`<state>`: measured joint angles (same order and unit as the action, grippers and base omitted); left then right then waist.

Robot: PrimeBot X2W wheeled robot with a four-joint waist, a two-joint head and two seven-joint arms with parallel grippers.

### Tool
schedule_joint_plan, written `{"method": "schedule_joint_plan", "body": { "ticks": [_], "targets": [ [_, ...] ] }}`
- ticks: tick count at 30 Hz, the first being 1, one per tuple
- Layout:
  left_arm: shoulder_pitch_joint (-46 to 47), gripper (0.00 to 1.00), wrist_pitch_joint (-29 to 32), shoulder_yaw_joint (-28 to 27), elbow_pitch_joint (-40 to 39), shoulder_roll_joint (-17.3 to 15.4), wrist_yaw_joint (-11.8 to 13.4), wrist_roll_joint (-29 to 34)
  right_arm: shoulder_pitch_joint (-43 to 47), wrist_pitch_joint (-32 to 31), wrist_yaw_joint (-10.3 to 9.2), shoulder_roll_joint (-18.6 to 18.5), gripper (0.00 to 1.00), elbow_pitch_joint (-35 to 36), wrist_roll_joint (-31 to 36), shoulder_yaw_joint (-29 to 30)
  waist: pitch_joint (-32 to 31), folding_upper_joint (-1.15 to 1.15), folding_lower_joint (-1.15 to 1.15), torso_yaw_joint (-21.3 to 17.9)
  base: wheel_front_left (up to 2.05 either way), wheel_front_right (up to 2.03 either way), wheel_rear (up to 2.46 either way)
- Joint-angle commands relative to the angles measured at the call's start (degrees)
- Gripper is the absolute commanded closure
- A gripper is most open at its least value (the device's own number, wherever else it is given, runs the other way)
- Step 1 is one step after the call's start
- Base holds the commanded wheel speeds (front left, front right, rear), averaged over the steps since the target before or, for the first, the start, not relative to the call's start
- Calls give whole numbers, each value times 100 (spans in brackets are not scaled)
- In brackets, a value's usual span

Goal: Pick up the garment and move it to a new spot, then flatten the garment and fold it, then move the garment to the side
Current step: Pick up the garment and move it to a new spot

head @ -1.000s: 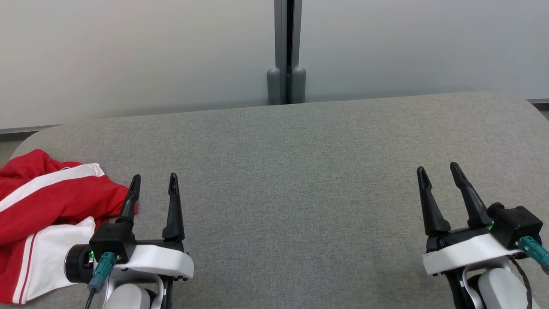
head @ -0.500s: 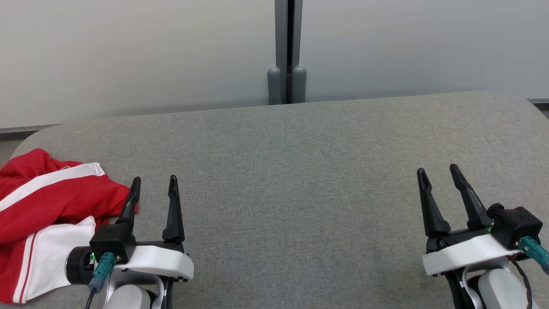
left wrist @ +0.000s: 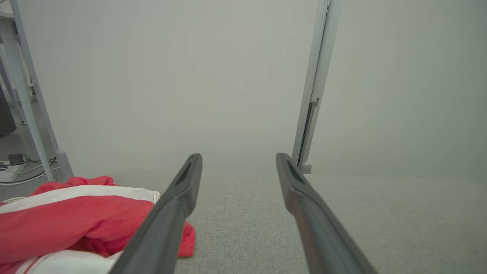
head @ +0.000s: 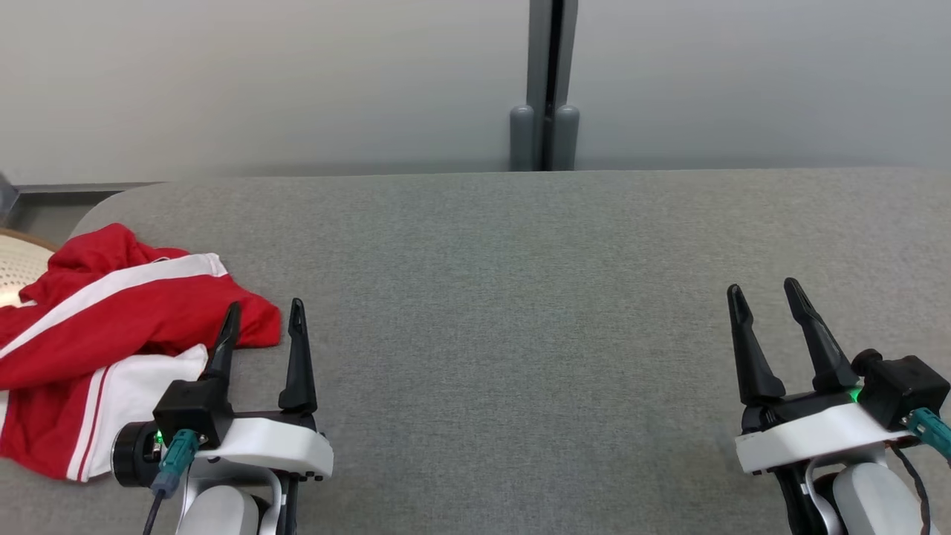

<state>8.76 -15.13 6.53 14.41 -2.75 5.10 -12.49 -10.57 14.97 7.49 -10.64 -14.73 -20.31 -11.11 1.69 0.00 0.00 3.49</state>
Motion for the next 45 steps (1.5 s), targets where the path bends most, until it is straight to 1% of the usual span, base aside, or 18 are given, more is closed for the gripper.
{"method": "schedule_joint_plan", "body": {
  "ticks": [1,16,18,20,23,26,32,34,36,39,42,43,45],
  "targets": [
    [94,0,-3,-24,19,-26,17,4,31,33,0,-20,0,27,-40,16,50,0,0,224,0,0,0],
    [37,0,-3,-274,104,-24,68,-77,60,33,0,-57,0,195,-178,-90,160,0,0,1718,0,0,0],
    [23,0,-4,-311,100,-24,81,-78,58,33,0,-63,0,201,-184,-122,166,0,0,1792,0,0,0],
    [-17,0,-3,-369,103,-22,91,-107,61,33,0,-97,0,232,-203,-166,185,0,0,2011,0,0,0],
    [-63,0,-3,-424,111,-21,99,-113,56,33,0,-123,0,268,-233,-217,193,0,0,2168,0,0,0],
    [-116,0,-3,-399,77,-22,155,-155,53,33,0,-144,0,291,-256,-299,178,0,0,2266,0,0,0],
    [-56,0,-3,-441,83,-22,164,-133,67,33,0,-173,0,304,-334,-480,140,0,0,2319,0,0,0],
    [29,0,-3,-469,85,-33,123,-171,64,33,0,-186,0,313,-353,-519,138,0,0,2298,0,0,0],
    [144,0,61,-495,104,-124,67,-199,53,33,0,-209,0,324,-385,-543,151,0,0,2257,0,0,0],
    [451,0,467,-542,113,-277,-55,-336,21,33,0,-253,0,337,-378,-552,200,0,0,2173,0,0,0],
    [831,0,1186,-625,224,-474,-137,-533,-54,33,0,-290,0,367,-384,-553,299,0,0,2053,0,0,0],
    [988,0,1469,-643,275,-573,-132,-558,-63,33,0,-297,0,373,-393,-549,318,0,0,2015,0,0,0],
    [1299,0,1999,-708,355,-654,-116,-719,-70,33,0,-309,0,391,-400,-540,383,0,0,1940,0,0,0]
  ]
}}
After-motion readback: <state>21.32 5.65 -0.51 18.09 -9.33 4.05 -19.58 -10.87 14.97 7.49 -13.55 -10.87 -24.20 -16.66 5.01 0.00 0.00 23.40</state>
